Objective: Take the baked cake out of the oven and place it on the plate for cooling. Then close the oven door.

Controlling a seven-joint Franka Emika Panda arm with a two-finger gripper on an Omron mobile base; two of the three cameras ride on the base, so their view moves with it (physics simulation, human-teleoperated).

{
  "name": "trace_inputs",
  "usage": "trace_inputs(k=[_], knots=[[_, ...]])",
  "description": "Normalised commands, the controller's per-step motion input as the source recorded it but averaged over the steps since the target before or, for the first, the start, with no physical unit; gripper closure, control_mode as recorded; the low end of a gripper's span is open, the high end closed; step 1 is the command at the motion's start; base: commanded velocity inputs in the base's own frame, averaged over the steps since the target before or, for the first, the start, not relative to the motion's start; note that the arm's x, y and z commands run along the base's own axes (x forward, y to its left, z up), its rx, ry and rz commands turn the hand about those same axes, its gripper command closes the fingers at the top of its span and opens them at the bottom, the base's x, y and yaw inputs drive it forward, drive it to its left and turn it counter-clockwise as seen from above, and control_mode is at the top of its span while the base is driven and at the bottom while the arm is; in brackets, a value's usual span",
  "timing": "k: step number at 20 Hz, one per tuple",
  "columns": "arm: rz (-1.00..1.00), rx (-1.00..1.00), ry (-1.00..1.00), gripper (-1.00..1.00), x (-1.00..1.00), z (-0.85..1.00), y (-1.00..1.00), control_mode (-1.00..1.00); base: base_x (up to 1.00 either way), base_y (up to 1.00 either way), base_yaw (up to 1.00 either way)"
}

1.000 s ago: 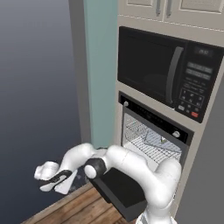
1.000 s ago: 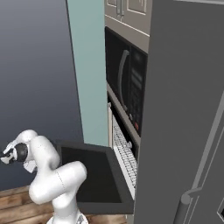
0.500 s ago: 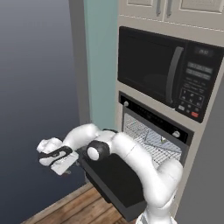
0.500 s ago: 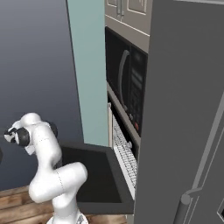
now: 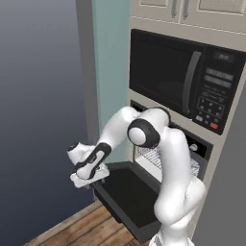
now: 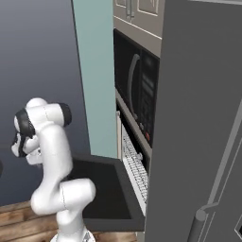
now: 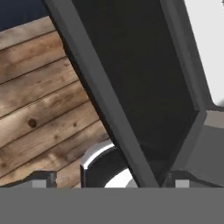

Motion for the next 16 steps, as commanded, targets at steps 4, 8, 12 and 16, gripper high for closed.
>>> trace_inputs(k=[4, 8, 12, 16], knots=[[-0.13, 0.52, -0.41, -1.0, -0.39, 1.0, -0.72, -1.0, 0.0, 0.0, 0.0], [-0.07, 0.38, -0.34, -1.0, 0.01, 0.61, -1.0, -1.0, 0.0, 0.0, 0.0], [-0.11, 0.12, -0.32, -1.0, 0.17, 0.21, -0.8, -1.0, 0.0, 0.0, 0.0], [-0.59, -0.03, -0.02, -1.0, 0.16, -0.22, -0.81, -1.0, 0.0, 0.0, 0.0]])
